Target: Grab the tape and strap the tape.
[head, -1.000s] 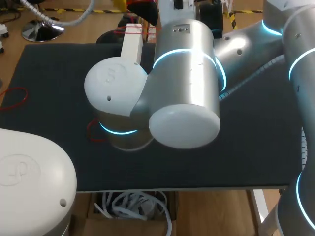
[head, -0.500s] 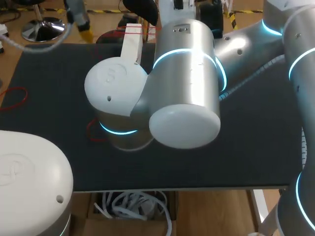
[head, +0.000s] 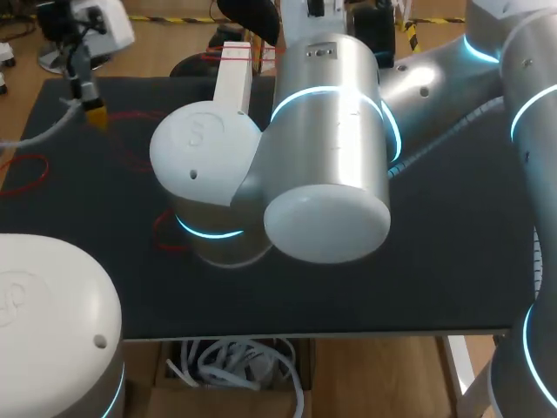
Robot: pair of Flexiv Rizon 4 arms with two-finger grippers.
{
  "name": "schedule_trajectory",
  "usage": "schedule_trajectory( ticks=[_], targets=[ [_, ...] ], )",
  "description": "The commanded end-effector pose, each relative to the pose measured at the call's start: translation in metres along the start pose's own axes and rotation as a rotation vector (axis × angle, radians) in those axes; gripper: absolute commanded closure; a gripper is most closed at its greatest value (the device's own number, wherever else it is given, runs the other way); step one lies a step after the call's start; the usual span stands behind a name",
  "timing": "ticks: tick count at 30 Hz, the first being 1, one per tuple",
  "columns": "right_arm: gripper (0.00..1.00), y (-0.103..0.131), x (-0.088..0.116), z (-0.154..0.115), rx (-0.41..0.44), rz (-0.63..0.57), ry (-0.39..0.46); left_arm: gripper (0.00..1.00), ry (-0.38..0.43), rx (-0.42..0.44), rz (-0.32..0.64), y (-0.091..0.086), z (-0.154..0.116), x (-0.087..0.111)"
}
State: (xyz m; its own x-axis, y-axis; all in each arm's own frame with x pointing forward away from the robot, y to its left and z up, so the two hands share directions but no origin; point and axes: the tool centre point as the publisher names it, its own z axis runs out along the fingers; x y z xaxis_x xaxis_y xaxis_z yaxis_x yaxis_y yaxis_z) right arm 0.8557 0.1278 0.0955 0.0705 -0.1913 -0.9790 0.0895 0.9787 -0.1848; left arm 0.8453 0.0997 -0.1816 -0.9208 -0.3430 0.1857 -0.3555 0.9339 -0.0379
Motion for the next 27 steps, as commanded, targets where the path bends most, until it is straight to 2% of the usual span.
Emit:
schedule_trajectory(
  ticks=[1,7,13,18,27],
  targets=[
    [0.00,-0.001,-0.002,0.000,-0.002,-0.003,0.003,1.00,0.014,0.000,-0.024,0.027,0.004,-0.003],
    [0.00,-0.001,-0.002,0.000,-0.002,-0.003,0.003,1.00,0.044,-0.036,-0.068,0.060,0.011,-0.001],
    [0.00,-0.001,-0.002,0.000,-0.002,-0.003,0.003,1.00,0.030,-0.065,-0.087,0.091,0.005,-0.004],
    [0.00,-0.001,-0.002,0.000,-0.002,-0.003,0.003,1.00,0.046,-0.080,-0.098,0.106,0.007,-0.009],
    [0.00,-0.001,-0.002,0.000,-0.002,-0.003,0.003,1.00,0.012,-0.088,-0.153,0.146,-0.010,-0.015]
  ],
)
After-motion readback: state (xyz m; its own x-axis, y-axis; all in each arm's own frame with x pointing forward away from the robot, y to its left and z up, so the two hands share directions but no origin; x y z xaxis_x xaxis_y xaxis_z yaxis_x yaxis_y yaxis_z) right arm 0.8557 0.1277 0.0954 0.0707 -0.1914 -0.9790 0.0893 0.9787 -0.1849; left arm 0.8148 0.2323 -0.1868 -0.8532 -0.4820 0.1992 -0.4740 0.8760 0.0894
